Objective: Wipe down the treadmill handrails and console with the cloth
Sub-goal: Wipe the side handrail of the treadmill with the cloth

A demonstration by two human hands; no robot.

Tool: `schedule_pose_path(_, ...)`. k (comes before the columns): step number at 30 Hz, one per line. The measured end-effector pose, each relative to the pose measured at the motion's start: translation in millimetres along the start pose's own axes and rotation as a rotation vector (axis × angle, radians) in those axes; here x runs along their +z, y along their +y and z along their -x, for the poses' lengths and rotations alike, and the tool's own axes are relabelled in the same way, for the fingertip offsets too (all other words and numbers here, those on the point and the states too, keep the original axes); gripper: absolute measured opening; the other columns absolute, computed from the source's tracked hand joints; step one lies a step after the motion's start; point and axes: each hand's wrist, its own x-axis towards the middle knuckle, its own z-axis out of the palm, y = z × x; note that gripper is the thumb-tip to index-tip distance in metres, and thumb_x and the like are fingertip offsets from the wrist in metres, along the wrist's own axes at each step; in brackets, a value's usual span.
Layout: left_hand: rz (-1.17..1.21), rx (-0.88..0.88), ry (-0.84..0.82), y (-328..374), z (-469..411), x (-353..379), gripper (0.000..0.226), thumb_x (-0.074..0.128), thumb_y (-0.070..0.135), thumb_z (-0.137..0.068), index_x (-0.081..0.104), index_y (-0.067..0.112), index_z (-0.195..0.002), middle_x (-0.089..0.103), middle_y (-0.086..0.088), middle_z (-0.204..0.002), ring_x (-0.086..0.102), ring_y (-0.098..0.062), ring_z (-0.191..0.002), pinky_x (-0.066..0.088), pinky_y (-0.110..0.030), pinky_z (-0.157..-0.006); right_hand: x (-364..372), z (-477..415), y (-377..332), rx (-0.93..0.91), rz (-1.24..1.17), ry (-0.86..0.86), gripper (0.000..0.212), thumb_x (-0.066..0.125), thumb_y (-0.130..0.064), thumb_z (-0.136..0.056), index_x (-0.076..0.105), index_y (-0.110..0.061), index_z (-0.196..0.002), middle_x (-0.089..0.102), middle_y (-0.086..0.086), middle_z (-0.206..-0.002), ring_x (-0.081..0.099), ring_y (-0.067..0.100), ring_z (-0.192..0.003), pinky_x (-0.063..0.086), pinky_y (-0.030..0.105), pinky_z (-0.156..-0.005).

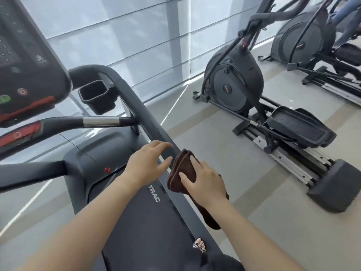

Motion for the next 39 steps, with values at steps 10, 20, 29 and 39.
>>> schedule_pose_path(10, -0.094, 0.309, -0.162, -23, -59, 21, 0.034, 0.051, 0.036, -0.091, 0.056, 0.025, -0.123, 0.056, 0.001, -0.127, 0.051, -0.020, -0.118, 0.040, -0.036, -0.101, -10, 26, 18, -0.046, -0.050, -0.069, 0.068, 0.035, -0.067, -0.082, 0.028, -0.038, -0.143, 0.036, -0.015, -0.147, 0.038, 0.013, -0.129, 0.032, 0.036, -0.105)
schedule_pose_path(20, -0.151, 0.476, -0.328, -40, -100, 46, 0.035, 0.029, 0.044, -0.096, 0.058, 0.035, -0.113, 0.059, 0.012, -0.123, 0.048, -0.013, -0.120, 0.016, -0.052, -0.109, 9, 11, -45, 0.649, 0.231, 0.138, 0.089, 0.014, -0.084, -0.070, 0.043, -0.030, -0.134, 0.049, 0.005, -0.139, 0.040, 0.031, -0.127, 0.031, 0.055, -0.101)
schedule_pose_path(29, -0.252, 0.631, -0.128, -46, -102, 58, 0.042, 0.026, 0.038, -0.091, 0.066, 0.031, -0.081, 0.069, 0.008, -0.086, 0.059, -0.019, -0.079, 0.030, -0.038, -0.083, 26, 28, -52, 0.555, 0.233, 0.486, 0.045, 0.051, -0.059, -0.081, 0.066, -0.030, -0.112, 0.067, 0.002, -0.114, 0.060, 0.030, -0.108, 0.042, 0.048, -0.090)
schedule_pose_path(39, -0.273, 0.640, -0.101, -46, -102, 59, 0.048, 0.020, 0.040, -0.088, 0.066, 0.030, -0.082, 0.068, 0.007, -0.086, 0.059, -0.021, -0.079, 0.031, -0.038, -0.082, 12, 54, -32, 0.410, 0.093, 0.268, 0.062, 0.050, -0.068, -0.080, 0.048, -0.036, -0.134, 0.044, 0.000, -0.145, 0.032, 0.025, -0.137, 0.026, 0.056, -0.109)
